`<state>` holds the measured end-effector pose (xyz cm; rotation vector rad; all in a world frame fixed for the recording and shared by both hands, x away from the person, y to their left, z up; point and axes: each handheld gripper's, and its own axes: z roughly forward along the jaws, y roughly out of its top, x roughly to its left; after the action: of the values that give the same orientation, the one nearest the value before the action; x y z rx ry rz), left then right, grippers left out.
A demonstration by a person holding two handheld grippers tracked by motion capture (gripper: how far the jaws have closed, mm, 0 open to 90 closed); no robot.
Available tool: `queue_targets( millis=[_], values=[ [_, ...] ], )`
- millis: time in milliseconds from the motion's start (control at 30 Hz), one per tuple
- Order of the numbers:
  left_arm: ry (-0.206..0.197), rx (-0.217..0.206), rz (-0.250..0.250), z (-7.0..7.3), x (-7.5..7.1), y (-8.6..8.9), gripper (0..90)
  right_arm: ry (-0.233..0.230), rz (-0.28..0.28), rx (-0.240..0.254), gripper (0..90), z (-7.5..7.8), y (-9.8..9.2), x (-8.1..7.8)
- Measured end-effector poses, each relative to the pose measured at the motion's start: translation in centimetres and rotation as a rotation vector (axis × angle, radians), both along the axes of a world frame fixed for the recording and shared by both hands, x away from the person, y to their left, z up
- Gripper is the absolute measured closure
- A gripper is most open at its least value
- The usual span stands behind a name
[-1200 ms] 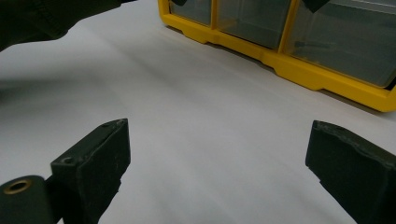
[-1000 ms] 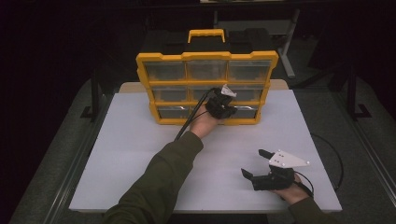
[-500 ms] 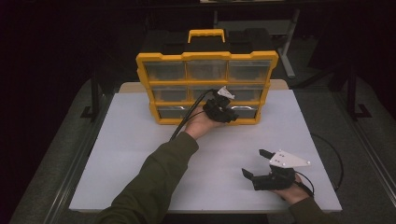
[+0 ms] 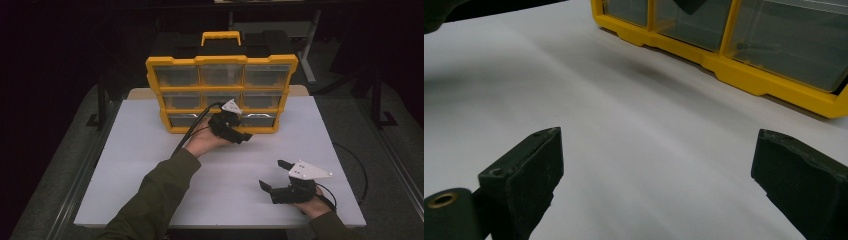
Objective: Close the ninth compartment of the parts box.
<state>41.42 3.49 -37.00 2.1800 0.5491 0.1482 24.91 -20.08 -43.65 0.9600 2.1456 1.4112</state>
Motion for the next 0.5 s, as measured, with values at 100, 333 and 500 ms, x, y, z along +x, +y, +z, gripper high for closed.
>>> queue_targets(
  millis=[100, 333, 500],
  values=[
    [0.02, -0.024, 0.001, 0.0, -0.4, 0.6, 21.0, -0.002, 0.005, -0.009, 5.7, 0.0, 0.0, 0.0],
    [0.006, -0.034, -0.027, -0.2, -0.8, 2.1, 3.4, 0.003, 0.004, -0.005, 5.7, 0.0, 0.1, 0.0],
    [-0.009, -0.01, -0.033, -0.3, -1.3, 3.2, 0.0, 0.006, 0.005, -0.005, 5.7, 0.0, 0.1, 0.0]
  ],
)
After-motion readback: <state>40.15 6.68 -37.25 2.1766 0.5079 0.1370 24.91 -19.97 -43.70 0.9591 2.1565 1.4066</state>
